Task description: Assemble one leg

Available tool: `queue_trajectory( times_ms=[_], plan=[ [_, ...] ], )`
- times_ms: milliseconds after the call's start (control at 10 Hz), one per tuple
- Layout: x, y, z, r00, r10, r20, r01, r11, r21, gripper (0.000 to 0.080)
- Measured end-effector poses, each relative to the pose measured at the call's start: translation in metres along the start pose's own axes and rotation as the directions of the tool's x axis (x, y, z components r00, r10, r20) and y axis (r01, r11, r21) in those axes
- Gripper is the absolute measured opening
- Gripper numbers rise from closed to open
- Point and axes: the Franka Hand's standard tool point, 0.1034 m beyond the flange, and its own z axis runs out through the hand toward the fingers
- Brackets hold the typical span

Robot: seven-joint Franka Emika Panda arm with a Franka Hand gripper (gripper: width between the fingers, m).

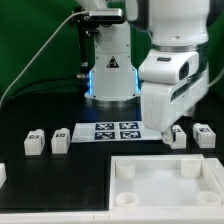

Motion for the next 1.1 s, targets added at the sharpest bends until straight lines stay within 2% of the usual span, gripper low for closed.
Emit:
queue_trajectory(
  times_ms=[100, 400, 600, 700, 800, 900, 1100],
  plan=[
    [0.004, -0.008, 0.000, 0.999, 0.047, -0.005, -0.047, 0.999, -0.003, 0.0649],
    [0.006, -0.012, 0.002, 0.940, 0.341, -0.008, -0.341, 0.940, 0.017, 0.0649],
    [0.018, -0.041, 0.013, 0.811, 0.585, 0.008, -0.585, 0.811, 0.031, 0.0649],
    [0.027, -0.055, 0.013, 0.730, 0.683, 0.010, -0.683, 0.729, 0.041, 0.0649],
    [0.035, -0.068, 0.014, 0.708, 0.706, 0.002, -0.705, 0.707, 0.044, 0.0649],
    [0.037, -0.074, 0.016, 0.727, 0.687, 0.003, -0.686, 0.726, 0.045, 0.0649],
    [0.032, -0.071, 0.015, 0.728, 0.684, 0.055, -0.686, 0.727, 0.038, 0.0649]
  ],
)
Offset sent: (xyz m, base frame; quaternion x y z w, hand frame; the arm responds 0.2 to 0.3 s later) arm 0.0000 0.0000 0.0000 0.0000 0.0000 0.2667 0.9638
